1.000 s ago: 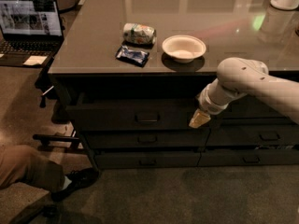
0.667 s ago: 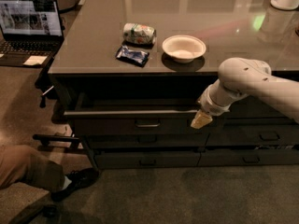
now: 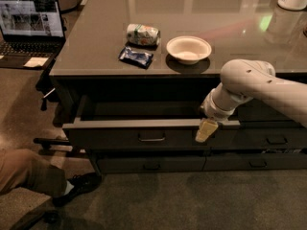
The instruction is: Open top drawer
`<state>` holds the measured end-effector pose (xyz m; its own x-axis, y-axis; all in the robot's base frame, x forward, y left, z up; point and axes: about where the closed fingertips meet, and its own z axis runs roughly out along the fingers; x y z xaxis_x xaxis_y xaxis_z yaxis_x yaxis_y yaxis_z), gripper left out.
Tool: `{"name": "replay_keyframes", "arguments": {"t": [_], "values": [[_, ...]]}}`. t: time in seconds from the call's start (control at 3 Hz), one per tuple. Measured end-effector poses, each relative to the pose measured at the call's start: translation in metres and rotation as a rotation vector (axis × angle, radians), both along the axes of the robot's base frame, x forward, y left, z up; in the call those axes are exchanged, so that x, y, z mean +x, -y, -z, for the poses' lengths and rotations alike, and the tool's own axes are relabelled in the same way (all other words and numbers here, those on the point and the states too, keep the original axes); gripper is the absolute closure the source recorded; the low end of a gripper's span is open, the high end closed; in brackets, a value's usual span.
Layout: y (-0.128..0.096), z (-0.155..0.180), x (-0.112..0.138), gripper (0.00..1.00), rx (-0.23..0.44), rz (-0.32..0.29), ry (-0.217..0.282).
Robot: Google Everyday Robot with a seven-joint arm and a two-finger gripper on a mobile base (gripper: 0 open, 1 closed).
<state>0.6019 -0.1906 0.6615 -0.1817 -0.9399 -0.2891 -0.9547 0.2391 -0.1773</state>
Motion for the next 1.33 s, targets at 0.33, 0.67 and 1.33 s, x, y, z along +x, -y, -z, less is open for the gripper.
{"name": "replay_keyframes", "arguments": {"t": [0.33,0.67,1.33], "values": [[0.001,0.006,-0.019,0.2,-0.008,0.003,-0.039],[0.007,0.008,-0.043,0.24,-0.026,0.016,-0.085],[0.015,0.006,-0.069,0.53,-0.052,0.03,-0.135]]}}
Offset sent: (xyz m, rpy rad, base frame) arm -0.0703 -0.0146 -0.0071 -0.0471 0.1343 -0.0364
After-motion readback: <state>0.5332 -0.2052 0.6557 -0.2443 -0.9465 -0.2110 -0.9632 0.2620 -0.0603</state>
